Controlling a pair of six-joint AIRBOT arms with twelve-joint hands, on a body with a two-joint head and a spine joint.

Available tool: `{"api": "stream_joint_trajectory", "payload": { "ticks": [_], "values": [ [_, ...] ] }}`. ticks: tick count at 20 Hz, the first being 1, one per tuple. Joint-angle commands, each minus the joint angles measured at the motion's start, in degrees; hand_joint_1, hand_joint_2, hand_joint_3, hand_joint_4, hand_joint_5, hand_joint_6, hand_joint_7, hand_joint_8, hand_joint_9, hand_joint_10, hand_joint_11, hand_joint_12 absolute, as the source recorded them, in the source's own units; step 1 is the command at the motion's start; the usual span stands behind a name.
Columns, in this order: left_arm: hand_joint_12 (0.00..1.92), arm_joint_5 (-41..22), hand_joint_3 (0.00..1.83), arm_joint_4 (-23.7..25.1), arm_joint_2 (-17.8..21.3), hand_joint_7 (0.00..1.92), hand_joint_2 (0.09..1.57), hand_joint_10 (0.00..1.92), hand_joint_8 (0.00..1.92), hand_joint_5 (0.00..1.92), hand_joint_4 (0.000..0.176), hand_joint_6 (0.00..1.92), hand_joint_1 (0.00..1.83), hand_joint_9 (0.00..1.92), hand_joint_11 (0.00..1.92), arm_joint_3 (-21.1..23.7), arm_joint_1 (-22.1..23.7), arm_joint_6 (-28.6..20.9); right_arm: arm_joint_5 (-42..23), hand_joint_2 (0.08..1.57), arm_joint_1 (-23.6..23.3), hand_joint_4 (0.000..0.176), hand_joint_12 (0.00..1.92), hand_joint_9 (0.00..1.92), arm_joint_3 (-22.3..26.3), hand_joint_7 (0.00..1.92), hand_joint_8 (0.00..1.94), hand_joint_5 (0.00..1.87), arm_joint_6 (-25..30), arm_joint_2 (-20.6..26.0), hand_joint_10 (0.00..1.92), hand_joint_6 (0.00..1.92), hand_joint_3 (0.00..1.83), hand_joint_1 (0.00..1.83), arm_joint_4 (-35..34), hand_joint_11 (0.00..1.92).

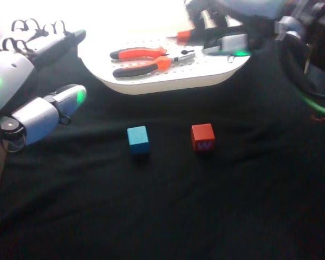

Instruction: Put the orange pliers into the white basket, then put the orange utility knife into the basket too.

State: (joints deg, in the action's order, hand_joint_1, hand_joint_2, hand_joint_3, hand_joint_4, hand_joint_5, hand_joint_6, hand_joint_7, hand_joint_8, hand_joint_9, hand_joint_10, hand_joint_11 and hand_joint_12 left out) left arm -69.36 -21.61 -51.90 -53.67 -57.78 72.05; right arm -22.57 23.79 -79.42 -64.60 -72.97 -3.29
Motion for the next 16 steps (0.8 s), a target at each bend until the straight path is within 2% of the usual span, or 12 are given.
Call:
{"api": "stream_joint_trajectory", "payload": {
  "ticks": [1, 3, 4, 5, 6, 7, 9, 10, 11, 13, 14, 16],
  "values": [
    [1.05, -7.17, 0.0, 0.81, -0.25, 0.32, 1.47, 0.59, 0.0, 0.25, 0.002, 0.01, 0.33, 0.08, 0.0, -0.53, 0.53, -0.39, -1.3, 1.25, -1.26, 0.166, 1.92, 1.38, -2.15, 1.26, 1.94, 1.03, -0.39, -1.57, 1.92, 1.92, 0.0, 1.26, -0.15, 1.48],
    [1.11, -7.21, 0.0, 0.79, -0.43, 0.33, 1.46, 0.64, 0.0, 0.25, 0.0, 0.01, 0.35, 0.06, 0.0, -0.72, 0.53, -0.42, 2.11, 1.26, -1.42, 0.14, 1.92, 1.19, -5.6, 1.07, 1.94, 0.88, -0.39, -4.65, 1.92, 1.92, 0.0, 1.19, -0.65, 1.29],
    [1.1, -7.14, 0.0, 0.75, -0.53, 0.34, 1.44, 0.6, 0.0, 0.25, 0.0, 0.0, 0.32, 0.08, 0.0, -0.79, 0.53, -0.66, 4.0, 1.24, -1.42, 0.022, 1.92, 1.01, -7.09, 0.89, 1.94, 0.76, -0.39, -6.01, 1.92, 1.92, 0.0, 1.15, -0.68, 1.13],
    [1.07, -6.97, 0.0, 0.75, -0.64, 0.33, 1.44, 0.57, 0.0, 0.24, 0.0, 0.0, 0.3, 0.09, 0.0, -0.87, 0.53, -1.11, 6.01, 1.29, -1.42, 0.0, 1.92, 0.91, -8.31, 0.75, 1.94, 0.65, -0.39, -7.06, 1.92, 1.65, 0.02, 1.06, -0.67, 1.02],
    [1.06, -6.83, 0.0, 0.73, -0.65, 0.35, 1.42, 0.57, 0.01, 0.26, 0.0, 0.01, 0.29, 0.1, 0.0, -0.87, 0.53, -1.2, 6.56, 1.35, -1.42, 0.0, 1.92, 0.6, -8.5, 0.65, 1.76, 0.52, -0.4, -7.23, 1.9, 1.61, 0.01, 1.06, -0.66, 0.69],
    [1.03, -6.68, 0.0, 0.69, -0.72, 0.37, 1.42, 0.56, 0.01, 0.29, 0.0, 0.02, 0.32, 0.11, 0.0, -0.88, 0.53, -1.3, 6.74, 1.27, -1.42, 0.007, 1.92, 0.35, -8.54, 0.42, 1.28, 0.29, -0.4, -7.23, 1.58, 1.18, 0.0, 0.9, -0.66, 0.29],
    [1.1, -6.69, 0.0, 0.5, -0.76, 0.36, 1.4, 0.53, 0.01, 0.29, 0.0, 0.02, 0.32, 0.1, 0.0, -0.89, 0.51, -1.36, 6.74, 1.22, -1.42, 0.078, 0.92, 0.11, -8.44, 0.22, 0.21, 0.1, -0.39, -7.18, 0.47, 0.22, 0.0, 0.63, -0.67, 0.01],
    [1.11, -6.57, 0.0, 0.48, -0.77, 0.36, 1.41, 0.53, 0.0, 0.28, 0.0, 0.02, 0.32, 0.09, 0.0, -0.91, 0.5, -1.36, 6.52, 1.2, -1.42, 0.121, 0.32, 0.02, -8.03, 0.04, 0.04, 0.02, -0.39, -7.0, 0.09, 0.04, 0.0, 0.5, -0.67, 0.0],
    [1.13, -6.5, 0.0, 0.47, -0.79, 0.34, 1.42, 0.55, 0.0, 0.28, 0.004, 0.01, 0.35, 0.08, 0.0, -0.96, 0.5, -1.36, 5.58, 1.17, -1.43, 0.125, 0.01, 0.0, -6.93, 0.0, 0.0, 0.0, -0.39, -5.88, 0.0, 0.0, 0.0, 0.36, -0.67, 0.0],
    [1.1, -6.62, 0.0, 0.3, -0.76, 0.34, 1.42, 0.56, 0.0, 0.27, 0.005, 0.01, 0.35, 0.08, 0.0, -0.88, 0.5, -1.36, 3.87, 1.17, -1.44, 0.114, 0.0, 0.0, -5.15, 0.0, 0.0, 0.0, -0.39, -4.13, 0.0, 0.0, 0.0, 0.33, -0.68, 0.0],
    [1.02, -6.64, 0.0, 0.22, -0.64, 0.34, 1.42, 0.53, 0.0, 0.26, 0.003, 0.01, 0.34, 0.1, 0.0, -0.77, 0.5, -1.36, 1.44, 1.18, -1.44, 0.065, 0.0, 0.0, -2.48, 0.0, 0.0, 0.0, -0.39, -1.39, 0.0, 0.0, 0.0, 0.4, -0.66, 0.0],
    [1.0, -6.81, 0.0, 0.27, -0.35, 0.34, 1.42, 0.52, 0.0, 0.26, 0.001, 0.0, 0.36, 0.1, 0.0, -0.46, 0.5, -1.36, -1.61, 1.16, -1.43, 0.065, 0.0, 0.0, 1.61, 0.0, 0.0, 0.0, -0.39, 2.32, 0.0, 0.0, 0.0, 0.39, -0.64, 0.0]
  ]
}}
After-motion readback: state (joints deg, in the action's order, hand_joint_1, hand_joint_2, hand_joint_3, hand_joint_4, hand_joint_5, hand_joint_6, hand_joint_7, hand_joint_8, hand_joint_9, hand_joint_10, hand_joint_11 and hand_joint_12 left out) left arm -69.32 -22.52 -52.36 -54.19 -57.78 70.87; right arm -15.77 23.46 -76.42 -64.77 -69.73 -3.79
